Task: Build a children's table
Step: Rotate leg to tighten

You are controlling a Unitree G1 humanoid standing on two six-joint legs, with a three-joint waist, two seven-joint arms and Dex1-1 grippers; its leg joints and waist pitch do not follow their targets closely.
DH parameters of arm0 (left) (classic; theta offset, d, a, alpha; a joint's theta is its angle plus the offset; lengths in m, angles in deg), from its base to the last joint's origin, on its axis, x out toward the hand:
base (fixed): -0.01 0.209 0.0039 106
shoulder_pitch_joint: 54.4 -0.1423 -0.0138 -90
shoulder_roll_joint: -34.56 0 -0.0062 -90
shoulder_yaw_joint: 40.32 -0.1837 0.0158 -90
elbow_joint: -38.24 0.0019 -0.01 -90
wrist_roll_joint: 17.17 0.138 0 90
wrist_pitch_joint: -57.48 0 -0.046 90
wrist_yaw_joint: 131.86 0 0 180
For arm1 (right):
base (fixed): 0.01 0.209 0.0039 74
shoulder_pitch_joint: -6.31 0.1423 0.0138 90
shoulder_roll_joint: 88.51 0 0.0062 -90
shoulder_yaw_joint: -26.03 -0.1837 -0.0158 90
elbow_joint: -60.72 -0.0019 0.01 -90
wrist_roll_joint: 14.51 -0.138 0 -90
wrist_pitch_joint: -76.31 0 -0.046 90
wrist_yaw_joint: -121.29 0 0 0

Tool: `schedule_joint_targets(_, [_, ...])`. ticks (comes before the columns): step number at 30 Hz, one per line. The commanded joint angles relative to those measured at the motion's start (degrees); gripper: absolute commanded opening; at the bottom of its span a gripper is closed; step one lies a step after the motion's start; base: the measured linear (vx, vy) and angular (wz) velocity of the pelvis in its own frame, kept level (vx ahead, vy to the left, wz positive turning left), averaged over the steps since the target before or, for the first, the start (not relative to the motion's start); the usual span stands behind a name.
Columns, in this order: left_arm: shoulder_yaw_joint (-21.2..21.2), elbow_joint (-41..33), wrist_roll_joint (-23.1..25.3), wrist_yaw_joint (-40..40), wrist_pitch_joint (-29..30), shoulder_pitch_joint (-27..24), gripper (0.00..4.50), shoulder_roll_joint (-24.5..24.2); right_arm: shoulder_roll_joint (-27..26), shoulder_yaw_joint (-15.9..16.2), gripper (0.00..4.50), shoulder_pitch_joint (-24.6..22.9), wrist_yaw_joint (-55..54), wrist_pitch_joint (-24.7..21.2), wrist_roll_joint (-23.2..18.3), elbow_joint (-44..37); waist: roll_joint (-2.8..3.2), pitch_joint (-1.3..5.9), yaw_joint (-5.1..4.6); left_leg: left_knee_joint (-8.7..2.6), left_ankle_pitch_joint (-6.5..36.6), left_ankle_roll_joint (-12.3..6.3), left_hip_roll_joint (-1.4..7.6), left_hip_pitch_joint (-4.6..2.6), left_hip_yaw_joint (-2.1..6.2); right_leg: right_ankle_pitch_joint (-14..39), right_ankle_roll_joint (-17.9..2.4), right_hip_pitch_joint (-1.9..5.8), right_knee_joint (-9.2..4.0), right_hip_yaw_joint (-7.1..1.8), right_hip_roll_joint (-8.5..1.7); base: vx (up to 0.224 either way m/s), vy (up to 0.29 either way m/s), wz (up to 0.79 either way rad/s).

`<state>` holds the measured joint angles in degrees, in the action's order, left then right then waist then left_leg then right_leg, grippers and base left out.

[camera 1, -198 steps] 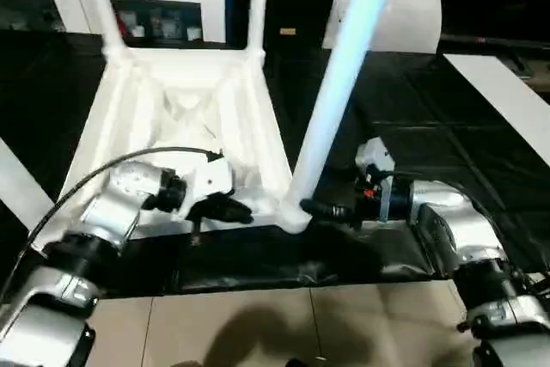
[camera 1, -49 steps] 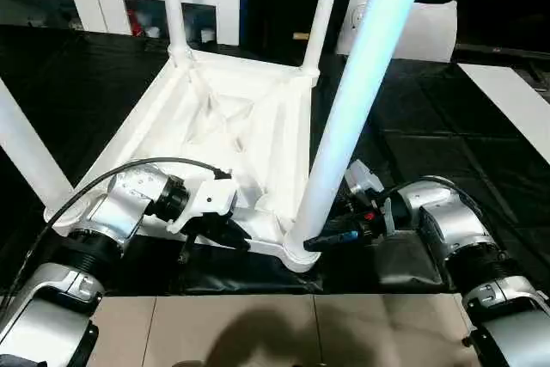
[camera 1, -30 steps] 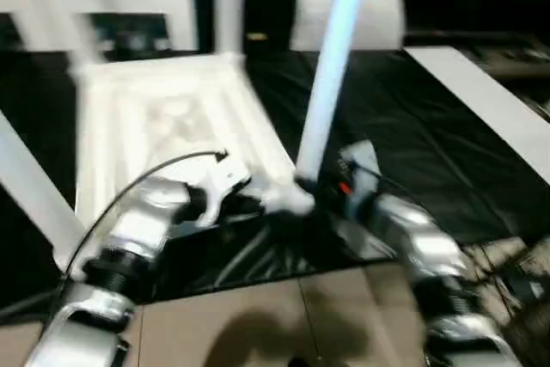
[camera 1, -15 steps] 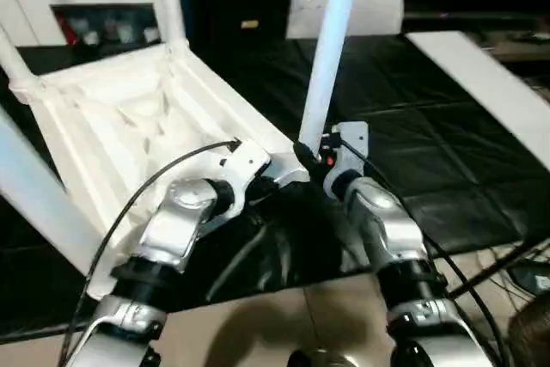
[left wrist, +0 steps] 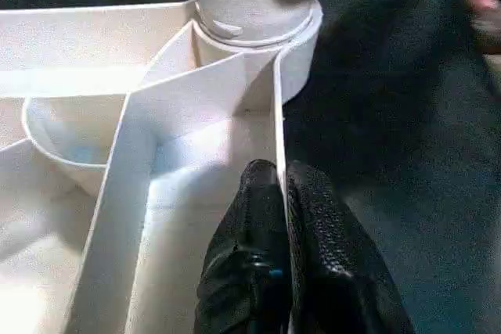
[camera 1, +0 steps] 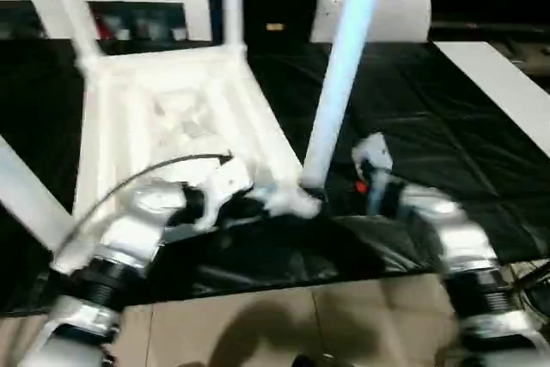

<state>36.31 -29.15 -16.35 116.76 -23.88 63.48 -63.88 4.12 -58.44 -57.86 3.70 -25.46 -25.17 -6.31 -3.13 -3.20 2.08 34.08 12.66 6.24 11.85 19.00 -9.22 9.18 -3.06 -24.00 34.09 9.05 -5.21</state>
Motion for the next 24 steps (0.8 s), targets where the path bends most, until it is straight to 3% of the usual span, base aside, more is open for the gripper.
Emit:
schedule_joint_targets(1, [-1.81, 0.21, -2.06, 5.26, -2.32, 1.23, 0.00, 0.10, 1.27, 1.08, 4.00, 1.52, 4.46, 1.49, -0.09, 0.28, -0.59, 4.04, 0.10, -3.49, 3.52, -7.12, 1.43, 1.00, -0.13, 18.50, -4.81, 4.23, -4.15, -4.35, -3.69, 0.000, 0.000, 0.00])
schedule_joint_targets(2, [-2.70, 1.22, -2.21, 8.24, -3.39, 1.83, 0.00, -0.74, 2.15, 1.79, 4.00, 2.37, 7.96, 2.11, -0.38, 1.44, -0.83, 4.18, 0.09, -3.41, 2.29, -7.39, 1.53, 1.13, -0.14, 16.31, -5.89, 4.28, -3.77, -4.43, -3.78, 0.000, 0.000, 0.00])
schedule_joint_targets(5, [-4.38, 3.23, -2.15, 13.34, -5.43, 3.11, 0.00, -1.78, 3.24, 3.30, 4.00, 4.25, 13.75, 3.06, -0.96, 4.05, -0.77, 4.08, 0.30, -3.42, 1.95, -7.58, 1.79, 0.86, -0.21, 14.85, -7.89, 4.20, -3.55, -4.54, -3.92, 0.000, 0.000, 0.00])
schedule_joint_targets(12, [-7.59, 7.32, -0.23, 18.52, -10.15, 5.95, 0.00, -3.20, 3.31, 5.89, 3.55, 8.16, 21.64, 4.06, -1.08, 10.31, -1.32, 4.17, 1.57, -3.43, 1.99, -5.85, 2.24, 0.57, -0.31, 13.73, -9.12, 4.20, -3.07, -4.54, -4.02, 0.000, 0.000, 0.00])
schedule_joint_targets(17, [-7.68, 9.28, 0.13, 19.64, -11.68, 7.10, 0.00, -2.91, 3.25, 7.08, 3.19, 9.50, 24.56, 5.33, -0.38, 12.71, -1.87, 4.14, 2.00, -3.36, 2.95, -4.38, 2.13, 0.71, -0.38, 16.06, -7.87, 4.32, -3.32, -4.60, -4.16, 0.000, 0.000, 0.00])
schedule_joint_targets(18, [-7.71, 9.61, 0.17, 19.83, -11.92, 7.30, 0.00, -2.87, 3.25, 7.27, 2.98, 9.71, 25.10, 5.58, -0.31, 13.09, -1.83, 4.15, 2.11, -3.39, 2.83, -4.28, 2.15, 0.66, -0.34, 16.16, -7.76, 4.31, -3.26, -4.60, -4.12, 0.000, 0.000, 0.00])
schedule_joint_targets(24, [-8.15, 11.81, -0.09, 20.21, -13.47, 8.34, 0.00, -2.80, 2.90, 7.74, 2.67, 10.47, 27.24, 5.87, -0.74, 14.46, -1.87, 4.17, 2.58, -3.27, 2.50, -4.09, 2.05, 0.75, -0.41, 17.54, -6.56, 4.25, -3.35, -4.55, -4.00, 0.000, 0.000, 0.00])
